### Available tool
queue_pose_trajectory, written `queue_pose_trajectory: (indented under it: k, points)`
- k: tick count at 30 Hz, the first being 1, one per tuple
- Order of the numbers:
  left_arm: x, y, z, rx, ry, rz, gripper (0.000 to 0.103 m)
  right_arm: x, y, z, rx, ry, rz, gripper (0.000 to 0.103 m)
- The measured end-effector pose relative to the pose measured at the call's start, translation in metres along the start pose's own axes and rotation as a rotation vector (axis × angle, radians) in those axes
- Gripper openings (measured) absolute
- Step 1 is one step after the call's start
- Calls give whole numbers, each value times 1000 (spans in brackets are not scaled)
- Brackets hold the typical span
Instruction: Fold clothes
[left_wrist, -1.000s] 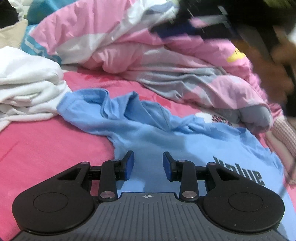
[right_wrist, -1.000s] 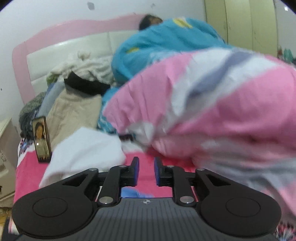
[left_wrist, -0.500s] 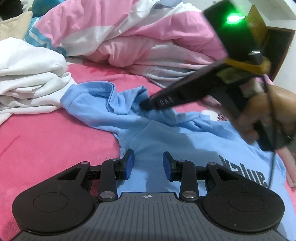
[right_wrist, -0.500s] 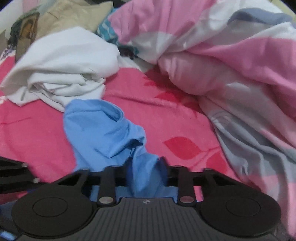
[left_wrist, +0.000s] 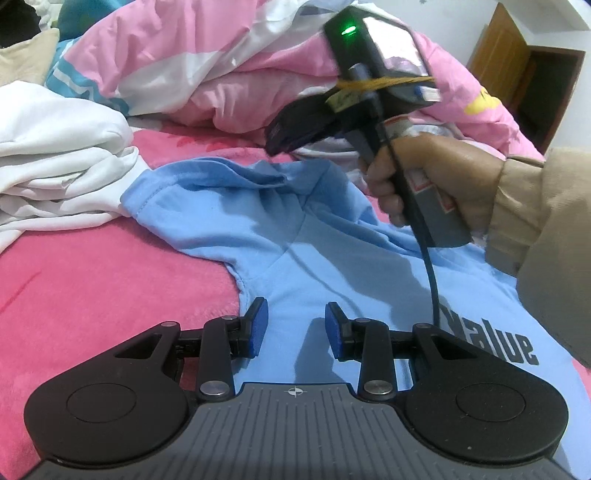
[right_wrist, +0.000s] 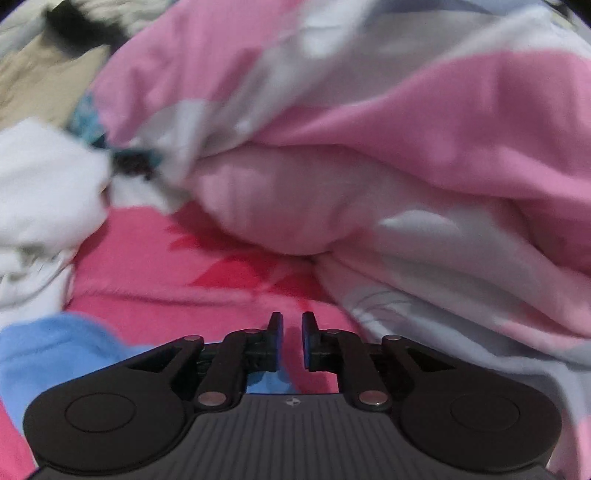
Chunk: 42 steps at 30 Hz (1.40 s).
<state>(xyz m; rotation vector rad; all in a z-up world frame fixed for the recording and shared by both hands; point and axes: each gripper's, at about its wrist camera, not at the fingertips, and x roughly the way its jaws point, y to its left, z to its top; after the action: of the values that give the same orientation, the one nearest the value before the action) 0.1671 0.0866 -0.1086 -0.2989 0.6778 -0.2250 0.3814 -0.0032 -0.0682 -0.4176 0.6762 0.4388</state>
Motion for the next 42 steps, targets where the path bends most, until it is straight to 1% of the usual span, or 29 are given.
queue_pose_trajectory:
  k: [1,3,5,7,9,10,11,12,13,15,18,20,22,24,26,27,28,29,30,31,33,34,37,42]
  points:
    - [-1,1,1,-6,-3,-3,33,-7,-6,2,36,-19,4,24]
    - [-2,2,2,-20,-8,-8,33,-25,-21,4,115,-57,34,25]
    - [-5,6,5,-45,-27,-13,33,-44,-34,5,191,-71,86,25]
    - [-13,14,7,-71,-54,-2,33,-60,-42,5,252,-57,147,25]
    - [-23,28,13,-130,-82,2,34,-73,-50,2,315,-16,218,29]
    - [-28,35,16,-161,-96,5,34,-77,-52,1,356,10,252,42]
    - [-28,41,20,-186,-103,25,34,-79,-53,-2,402,39,283,55]
    - [-27,48,24,-210,-110,47,35,-82,-55,-6,448,68,314,59]
    - [-24,53,29,-230,-99,79,35,-82,-56,-10,492,93,341,63]
    - [-16,63,37,-268,-92,100,35,-74,-56,-17,577,145,390,63]
    - [-3,72,50,-275,-95,154,36,-56,-54,-22,698,199,447,63]
    - [6,80,50,-295,-95,166,36,-42,-57,-26,766,216,463,63]
    - [8,83,48,-306,-102,161,36,-27,-56,-29,808,228,464,63]
    - [7,79,49,-288,-108,168,36,-15,-56,-32,825,233,465,61]
    - [7,76,49,-268,-114,174,33,-7,-53,-32,824,233,475,55]
    - [6,75,49,-267,-117,177,30,-5,-52,-32,821,230,482,52]
    - [6,75,49,-266,-119,179,26,-3,-51,-31,811,223,488,46]
    - [5,74,48,-266,-121,181,25,-2,-48,-30,798,215,493,34]
    - [4,74,48,-265,-123,183,21,-1,-45,-29,784,207,497,24]
    - [4,73,48,-265,-125,186,18,0,-43,-26,768,194,498,10]
    - [3,72,47,-264,-129,190,15,1,-38,-19,732,161,493,7]
    - [2,72,47,-267,-134,190,13,2,-37,-15,716,143,493,3]
    - [-2,72,47,-281,-154,185,10,6,-30,0,679,96,504,3]
    - [-11,71,48,-320,-206,172,7,19,-13,19,603,51,526,3]
